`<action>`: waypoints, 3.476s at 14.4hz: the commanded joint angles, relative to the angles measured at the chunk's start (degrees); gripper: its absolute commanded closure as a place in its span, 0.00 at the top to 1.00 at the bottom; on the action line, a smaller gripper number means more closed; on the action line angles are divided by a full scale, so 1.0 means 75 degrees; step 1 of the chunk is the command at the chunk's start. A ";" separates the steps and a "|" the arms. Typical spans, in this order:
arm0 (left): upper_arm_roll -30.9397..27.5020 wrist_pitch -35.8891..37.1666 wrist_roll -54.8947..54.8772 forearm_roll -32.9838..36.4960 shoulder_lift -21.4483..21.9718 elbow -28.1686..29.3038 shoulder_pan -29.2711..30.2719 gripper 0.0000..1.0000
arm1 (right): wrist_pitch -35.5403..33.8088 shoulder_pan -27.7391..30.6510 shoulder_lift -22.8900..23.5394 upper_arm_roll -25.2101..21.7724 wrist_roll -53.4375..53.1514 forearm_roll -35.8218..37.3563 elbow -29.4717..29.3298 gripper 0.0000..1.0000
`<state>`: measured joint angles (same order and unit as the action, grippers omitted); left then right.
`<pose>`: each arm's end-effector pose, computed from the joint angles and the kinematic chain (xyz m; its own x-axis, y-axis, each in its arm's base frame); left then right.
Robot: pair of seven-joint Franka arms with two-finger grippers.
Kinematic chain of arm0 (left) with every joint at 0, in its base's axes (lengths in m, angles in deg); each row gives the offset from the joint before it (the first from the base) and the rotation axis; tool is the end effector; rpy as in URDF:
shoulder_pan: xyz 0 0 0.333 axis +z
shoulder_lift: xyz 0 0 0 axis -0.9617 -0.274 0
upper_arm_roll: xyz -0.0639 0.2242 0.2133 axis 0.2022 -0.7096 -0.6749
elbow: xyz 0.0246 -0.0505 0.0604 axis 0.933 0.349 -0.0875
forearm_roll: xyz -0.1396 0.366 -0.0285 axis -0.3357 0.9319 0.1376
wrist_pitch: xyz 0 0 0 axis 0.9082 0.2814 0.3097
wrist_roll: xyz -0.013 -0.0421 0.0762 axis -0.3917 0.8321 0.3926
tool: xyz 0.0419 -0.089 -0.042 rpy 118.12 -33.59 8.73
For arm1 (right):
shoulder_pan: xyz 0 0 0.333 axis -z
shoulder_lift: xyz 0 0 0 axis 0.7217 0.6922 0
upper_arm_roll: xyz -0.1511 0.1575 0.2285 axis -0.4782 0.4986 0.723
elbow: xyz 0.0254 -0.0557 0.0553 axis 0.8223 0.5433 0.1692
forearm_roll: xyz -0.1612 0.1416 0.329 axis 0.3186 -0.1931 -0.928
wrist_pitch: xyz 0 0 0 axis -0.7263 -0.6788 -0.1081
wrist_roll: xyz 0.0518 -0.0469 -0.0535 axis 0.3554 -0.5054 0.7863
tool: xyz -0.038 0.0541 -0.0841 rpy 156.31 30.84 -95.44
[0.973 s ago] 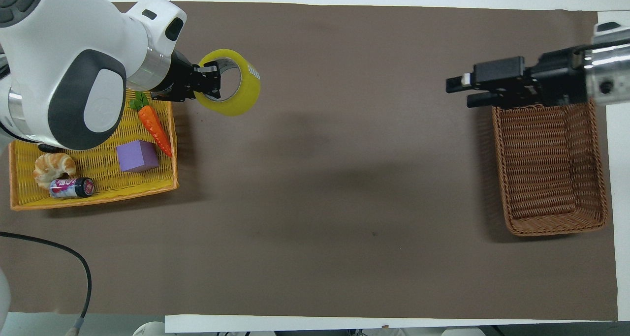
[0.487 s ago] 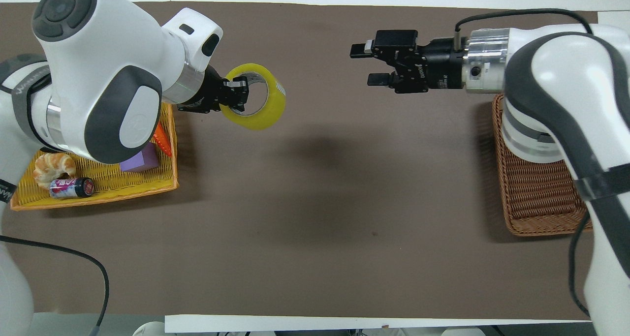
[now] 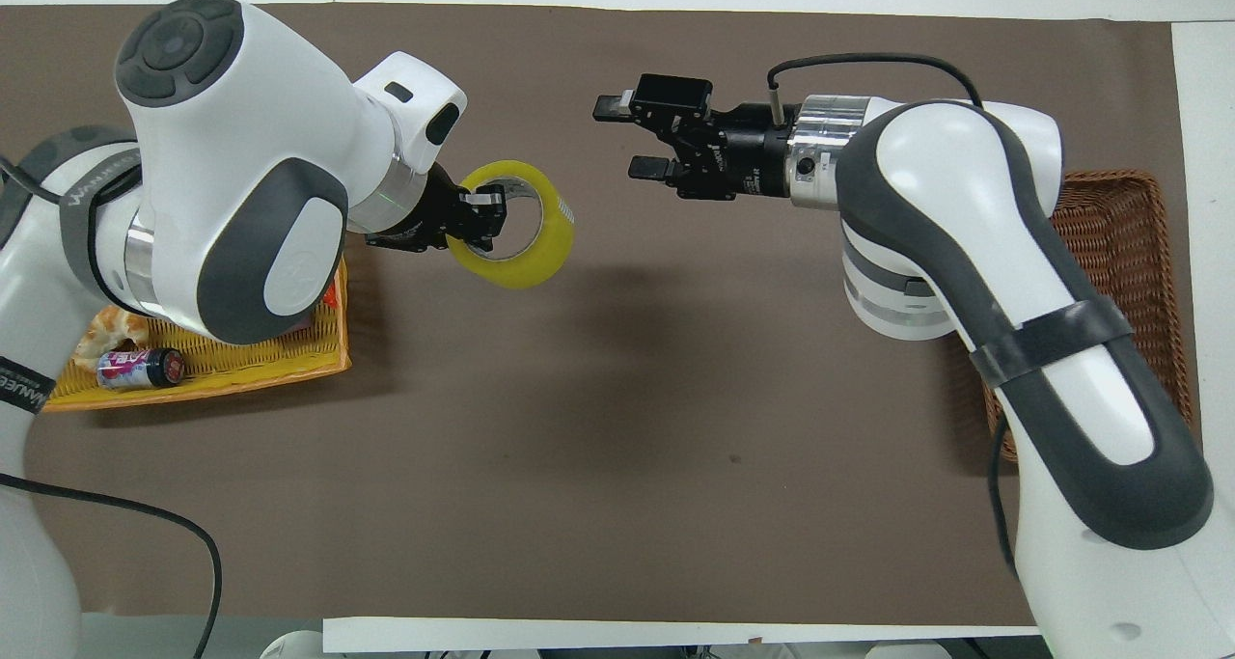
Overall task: Move tape to another basket
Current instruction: 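Carry the tape toward the center with the left gripper while the right gripper approaches, then grasp the tape roll with the right gripper beside the left gripper, then open the left gripper and release the tape to the right gripper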
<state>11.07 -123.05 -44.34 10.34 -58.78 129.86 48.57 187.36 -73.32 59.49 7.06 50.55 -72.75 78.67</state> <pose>0.5344 -0.3220 0.4940 0.9939 0.0304 -0.1063 0.0517 -0.9778 0.2031 0.6100 0.2597 0.4443 0.9385 -0.3007 -0.1695 -0.2713 -0.3390 -0.9008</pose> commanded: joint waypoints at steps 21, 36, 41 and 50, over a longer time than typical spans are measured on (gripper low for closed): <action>-0.0134 0.0062 0.0052 -0.0043 0.0360 0.0297 -0.0089 0.00 | 0.0207 -0.0825 -0.0301 -0.0023 0.0381 -0.0196 0.0735 0.98; -0.0123 0.0167 0.0145 -0.0055 0.0372 0.0239 -0.0112 0.23 | 0.0183 -0.0978 -0.0325 -0.0011 0.0392 -0.0161 0.0794 0.00; -0.0286 0.0694 0.0404 0.0179 0.0945 -0.0440 0.0074 1.00 | 0.0102 -0.0943 -0.0336 -0.0023 0.0404 -0.0090 0.0782 0.00; -0.1037 0.1808 -0.1587 0.0765 0.1215 -0.0629 0.1925 1.00 | -0.3597 0.2450 -0.0582 -0.0082 0.1490 0.2661 0.0665 0.00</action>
<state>3.00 -111.34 -53.72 14.20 -50.67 124.92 60.95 166.47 -61.96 56.58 5.81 57.11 -55.85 83.30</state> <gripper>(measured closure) 0.000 0.449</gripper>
